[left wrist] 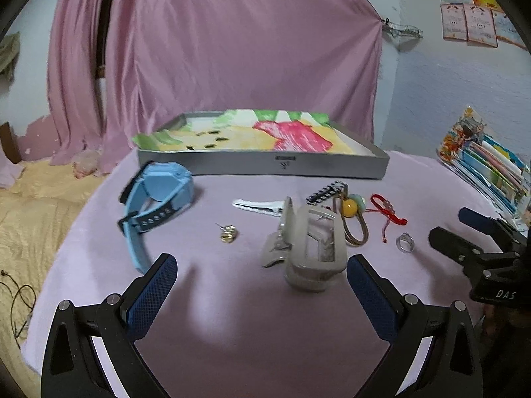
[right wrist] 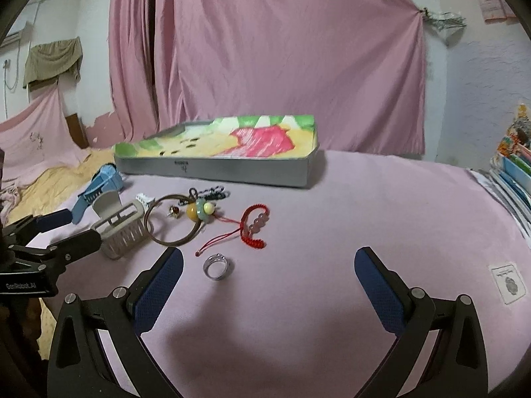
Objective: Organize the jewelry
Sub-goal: 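Grasp the beige claw clip with the left tool while the right tool grasps the silver ring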
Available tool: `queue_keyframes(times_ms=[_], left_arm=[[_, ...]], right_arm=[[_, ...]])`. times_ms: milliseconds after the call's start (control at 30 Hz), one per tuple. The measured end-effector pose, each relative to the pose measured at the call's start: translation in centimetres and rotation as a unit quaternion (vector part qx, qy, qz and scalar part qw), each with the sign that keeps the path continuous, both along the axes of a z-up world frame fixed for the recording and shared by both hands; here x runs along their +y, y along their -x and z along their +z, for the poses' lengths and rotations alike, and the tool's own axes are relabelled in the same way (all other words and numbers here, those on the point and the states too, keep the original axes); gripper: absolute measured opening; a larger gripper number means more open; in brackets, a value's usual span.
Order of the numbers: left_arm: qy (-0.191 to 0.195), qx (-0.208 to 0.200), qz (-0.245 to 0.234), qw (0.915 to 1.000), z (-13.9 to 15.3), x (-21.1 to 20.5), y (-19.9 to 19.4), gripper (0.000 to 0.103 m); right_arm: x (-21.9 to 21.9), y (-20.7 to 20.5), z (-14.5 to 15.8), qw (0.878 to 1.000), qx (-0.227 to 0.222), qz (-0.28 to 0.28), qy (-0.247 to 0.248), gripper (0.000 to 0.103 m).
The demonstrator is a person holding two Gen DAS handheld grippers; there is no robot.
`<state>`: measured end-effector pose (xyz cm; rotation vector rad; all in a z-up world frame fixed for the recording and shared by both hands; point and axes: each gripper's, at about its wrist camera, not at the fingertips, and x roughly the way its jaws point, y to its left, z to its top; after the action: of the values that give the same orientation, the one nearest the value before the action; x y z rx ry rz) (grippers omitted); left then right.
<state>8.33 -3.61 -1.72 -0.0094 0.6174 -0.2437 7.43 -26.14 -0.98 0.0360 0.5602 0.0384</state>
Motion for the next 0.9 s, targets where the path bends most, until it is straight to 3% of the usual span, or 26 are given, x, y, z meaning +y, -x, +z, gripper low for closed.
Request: queue_keyframes(times_ms=[100,167,433,567,733,900], left_arm=[[-0.007,0.009,-0.016,0.9998,0.0,-0.6,-0.5,0.099],[-0.015,0.016,-0.027,0.9994,0.0,-1.0,-0.8,0.089],[-0.028,0.031,-0.059,0.9974,-0.2,-2.1,-1.5,0.066],[-0.022,0.038,-0.071,0.9965,-0.2,-2.6,-2.0,0.051],[-0.023,0.031,-0.076,0.9964,0.3,-2.8,-2.1,0.046],[-0.010,0.032,-0.074,0.9967,0.4,-2.3,-1.9,0.046]], right_arm=[[0.6,-0.7,-0.4,1.000,0.020,0.014,0.007,0.078],[0.9,-1.3,-0.8,0.999,0.042,0.025,0.010,0.064],[2.2,-2.1,-1.4,0.994,0.083,0.059,0.027,0.059],[2.7,-2.7,-1.0,0.993,0.095,0.069,0.032,0.040],[3.6,-2.9,-0.7,0.991,0.098,0.089,0.032,0.019],[3.3,-2.8,-0.7,0.992,0.094,0.087,0.015,0.019]])
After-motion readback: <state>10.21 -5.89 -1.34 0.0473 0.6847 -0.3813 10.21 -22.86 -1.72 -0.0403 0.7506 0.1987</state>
